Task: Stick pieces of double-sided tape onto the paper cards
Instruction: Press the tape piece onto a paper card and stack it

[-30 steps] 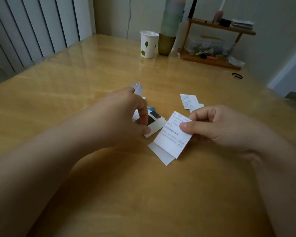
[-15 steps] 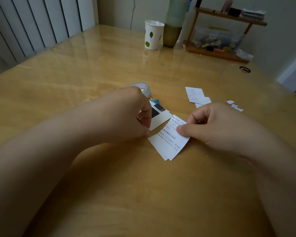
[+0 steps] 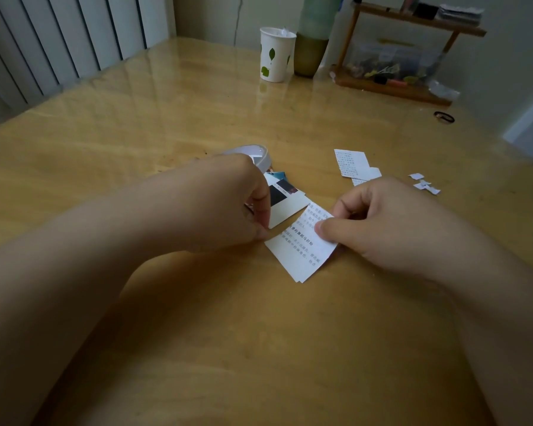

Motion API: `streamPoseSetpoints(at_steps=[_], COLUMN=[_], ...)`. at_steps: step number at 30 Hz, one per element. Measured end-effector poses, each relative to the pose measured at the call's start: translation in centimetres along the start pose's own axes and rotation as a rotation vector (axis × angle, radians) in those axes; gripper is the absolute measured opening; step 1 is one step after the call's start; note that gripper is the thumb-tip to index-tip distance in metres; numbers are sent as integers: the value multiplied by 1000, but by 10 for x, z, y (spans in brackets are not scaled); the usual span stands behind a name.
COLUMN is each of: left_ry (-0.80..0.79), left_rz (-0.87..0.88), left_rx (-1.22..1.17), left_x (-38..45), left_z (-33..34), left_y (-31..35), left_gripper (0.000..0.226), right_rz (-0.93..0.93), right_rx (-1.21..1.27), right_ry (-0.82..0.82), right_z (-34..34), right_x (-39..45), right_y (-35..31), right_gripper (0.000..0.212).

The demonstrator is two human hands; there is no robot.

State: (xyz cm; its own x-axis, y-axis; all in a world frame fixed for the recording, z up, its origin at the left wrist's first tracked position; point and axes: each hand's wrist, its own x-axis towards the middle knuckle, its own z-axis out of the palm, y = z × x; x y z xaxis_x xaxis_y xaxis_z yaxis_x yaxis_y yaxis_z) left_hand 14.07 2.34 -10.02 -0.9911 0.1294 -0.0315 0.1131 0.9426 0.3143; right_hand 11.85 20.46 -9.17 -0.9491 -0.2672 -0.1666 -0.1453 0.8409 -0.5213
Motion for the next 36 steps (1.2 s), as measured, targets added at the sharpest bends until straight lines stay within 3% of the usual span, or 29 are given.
streamPoseSetpoints(at_steps=[21,28,36], left_ry=[-84,-98,-114], left_rz=[21,29,29], left_rx=[-86,-82,-82], left_x=[0,0,1], left_z=[-1,1,3], left_y=[-1,1,0], left_gripper=[23,8,9], right_rz=[-2,-10,-9], right_rx=[-34,-49,-51], right_ry=[28,24,25], right_z=[3,4,4], right_x=[-1,-1,-1], right_y=[-1,-1,-1], right_gripper=[21,21,22])
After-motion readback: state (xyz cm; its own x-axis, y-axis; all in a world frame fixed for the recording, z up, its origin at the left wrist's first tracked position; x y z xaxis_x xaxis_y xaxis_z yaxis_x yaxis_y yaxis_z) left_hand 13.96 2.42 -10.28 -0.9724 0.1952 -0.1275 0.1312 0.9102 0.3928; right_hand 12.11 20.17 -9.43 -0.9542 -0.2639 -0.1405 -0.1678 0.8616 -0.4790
